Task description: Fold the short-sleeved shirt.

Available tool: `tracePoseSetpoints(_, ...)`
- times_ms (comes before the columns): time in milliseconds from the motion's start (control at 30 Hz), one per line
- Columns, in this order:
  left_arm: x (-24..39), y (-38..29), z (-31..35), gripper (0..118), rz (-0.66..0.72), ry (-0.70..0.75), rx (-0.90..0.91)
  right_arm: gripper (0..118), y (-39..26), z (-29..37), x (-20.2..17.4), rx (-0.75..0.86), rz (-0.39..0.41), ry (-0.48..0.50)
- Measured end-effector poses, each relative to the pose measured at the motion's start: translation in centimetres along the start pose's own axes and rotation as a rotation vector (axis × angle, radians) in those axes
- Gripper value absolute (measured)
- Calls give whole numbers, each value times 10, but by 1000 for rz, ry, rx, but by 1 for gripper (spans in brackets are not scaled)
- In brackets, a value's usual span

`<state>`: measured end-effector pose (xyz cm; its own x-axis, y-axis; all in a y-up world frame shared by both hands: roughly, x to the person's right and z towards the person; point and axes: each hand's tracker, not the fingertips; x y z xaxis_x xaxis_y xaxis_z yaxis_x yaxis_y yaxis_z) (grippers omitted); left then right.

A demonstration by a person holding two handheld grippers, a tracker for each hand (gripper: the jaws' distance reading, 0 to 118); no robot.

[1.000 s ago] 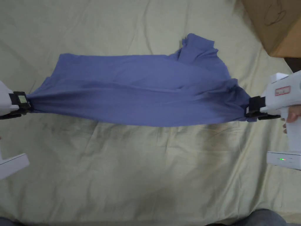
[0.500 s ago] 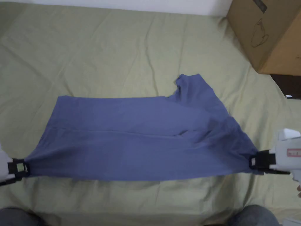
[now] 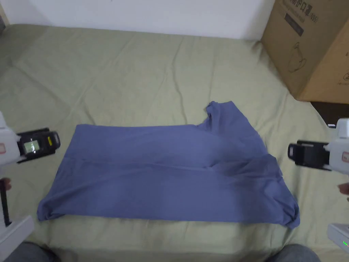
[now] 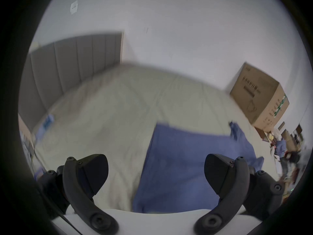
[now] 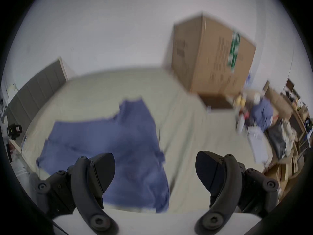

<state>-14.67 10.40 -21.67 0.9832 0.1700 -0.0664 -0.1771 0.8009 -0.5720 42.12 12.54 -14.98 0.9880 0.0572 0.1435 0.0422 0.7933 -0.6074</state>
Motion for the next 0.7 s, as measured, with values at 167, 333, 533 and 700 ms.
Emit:
tracePoseSetpoints(167,56,4,26,115,-238,83,356,105,17,34,-35,349,14,-22)
tracePoseSetpoints(333,83,-5,32,75,-248,6,437,99,4,38,-64,450,-15,25)
tracePoseSetpoints(533,93,-20,26,1,-276,-41,401,0,-7,26,-82,437,-55,69)
tracePoseSetpoints(700,88,-24,17,0,-247,-84,349,0,-8,15,-91,400,-57,117)
